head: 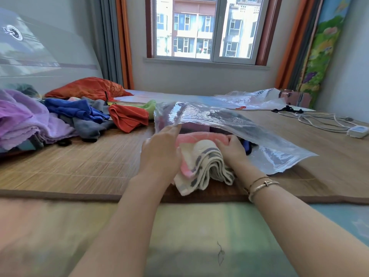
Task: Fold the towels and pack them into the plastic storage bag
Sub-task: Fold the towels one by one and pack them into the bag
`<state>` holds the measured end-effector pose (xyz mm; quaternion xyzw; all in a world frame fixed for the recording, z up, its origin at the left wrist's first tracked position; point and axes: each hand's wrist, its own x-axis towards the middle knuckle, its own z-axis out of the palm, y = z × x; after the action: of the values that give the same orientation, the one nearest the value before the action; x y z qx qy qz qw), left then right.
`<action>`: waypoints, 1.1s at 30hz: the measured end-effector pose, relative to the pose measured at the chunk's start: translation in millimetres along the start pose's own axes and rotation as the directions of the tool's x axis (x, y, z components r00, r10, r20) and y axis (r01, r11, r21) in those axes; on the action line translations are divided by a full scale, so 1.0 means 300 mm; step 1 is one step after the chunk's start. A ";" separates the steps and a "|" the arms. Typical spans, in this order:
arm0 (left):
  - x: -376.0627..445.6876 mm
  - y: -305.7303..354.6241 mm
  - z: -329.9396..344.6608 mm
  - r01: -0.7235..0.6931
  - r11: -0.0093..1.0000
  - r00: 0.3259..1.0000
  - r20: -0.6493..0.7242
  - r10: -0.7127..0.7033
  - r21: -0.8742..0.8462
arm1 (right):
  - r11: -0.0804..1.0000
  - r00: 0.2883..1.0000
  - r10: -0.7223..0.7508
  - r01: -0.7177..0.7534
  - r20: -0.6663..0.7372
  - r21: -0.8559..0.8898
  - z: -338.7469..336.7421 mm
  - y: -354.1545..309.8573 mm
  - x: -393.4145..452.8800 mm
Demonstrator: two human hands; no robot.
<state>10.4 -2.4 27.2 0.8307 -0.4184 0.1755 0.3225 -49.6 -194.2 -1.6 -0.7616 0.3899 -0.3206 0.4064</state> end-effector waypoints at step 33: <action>-0.009 -0.035 -0.040 -0.065 0.995 0.998 -0.013 0.064 -0.075 | 0.625 0.785 -0.356 0.604 0.507 -0.495 0.162 -0.092 -0.114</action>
<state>17.0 12.2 30.4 0.8031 -0.4497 0.1745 0.3498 -18.2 -137.0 -6.1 -0.9739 0.1704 -0.1223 0.0864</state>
